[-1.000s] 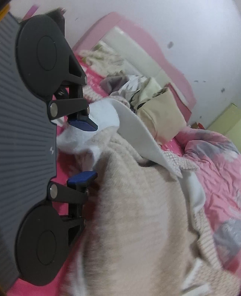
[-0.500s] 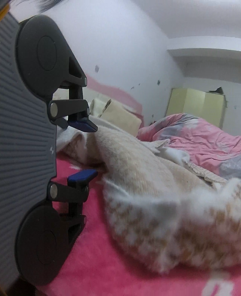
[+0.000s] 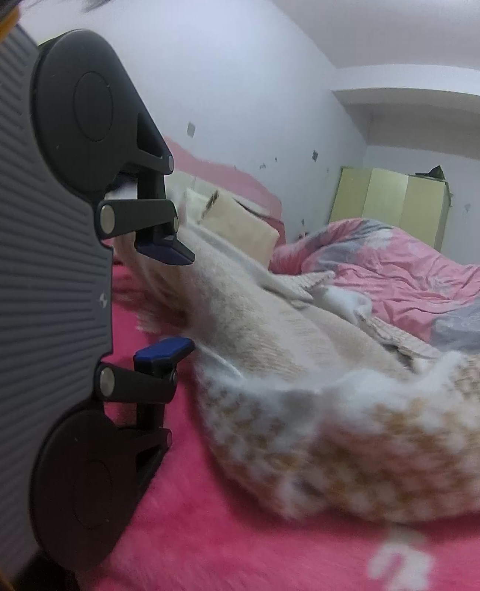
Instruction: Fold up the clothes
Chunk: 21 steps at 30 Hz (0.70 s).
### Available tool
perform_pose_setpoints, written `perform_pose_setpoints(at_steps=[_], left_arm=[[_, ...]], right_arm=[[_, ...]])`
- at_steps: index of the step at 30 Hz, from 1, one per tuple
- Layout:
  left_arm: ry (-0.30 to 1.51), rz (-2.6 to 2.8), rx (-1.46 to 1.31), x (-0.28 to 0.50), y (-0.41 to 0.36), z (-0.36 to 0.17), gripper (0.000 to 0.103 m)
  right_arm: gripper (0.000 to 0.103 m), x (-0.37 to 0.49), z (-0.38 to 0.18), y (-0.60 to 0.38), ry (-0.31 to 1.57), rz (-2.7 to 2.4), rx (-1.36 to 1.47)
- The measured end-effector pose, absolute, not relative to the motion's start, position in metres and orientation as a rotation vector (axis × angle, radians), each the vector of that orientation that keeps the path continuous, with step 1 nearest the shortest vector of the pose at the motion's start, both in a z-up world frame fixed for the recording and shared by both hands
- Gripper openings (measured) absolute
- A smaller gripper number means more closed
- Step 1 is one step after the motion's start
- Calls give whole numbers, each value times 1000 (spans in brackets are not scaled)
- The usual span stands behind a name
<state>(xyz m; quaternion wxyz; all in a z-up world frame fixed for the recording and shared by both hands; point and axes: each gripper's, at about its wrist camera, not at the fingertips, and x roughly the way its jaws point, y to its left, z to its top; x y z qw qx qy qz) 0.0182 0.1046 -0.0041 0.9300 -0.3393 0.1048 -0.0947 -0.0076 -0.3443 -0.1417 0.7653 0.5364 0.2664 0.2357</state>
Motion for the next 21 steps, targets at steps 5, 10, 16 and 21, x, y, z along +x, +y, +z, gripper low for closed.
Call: perform_pose_setpoints(at_steps=[5, 10, 16, 21], left_arm=[[152, -66, -766, 52, 152, 6, 8], [296, 43, -850, 82, 182, -31, 9], [352, 60, -872, 67, 196, -55, 12], [377, 99, -864, 45, 206, -59, 33]], right_arm=[[43, -13, -130, -362, 533, 423, 1134], [44, -15, -110, -364, 533, 417, 947], [44, -22, -68, -284, 565, 590, 380], [45, -2, -60, -201, 541, 641, -65]])
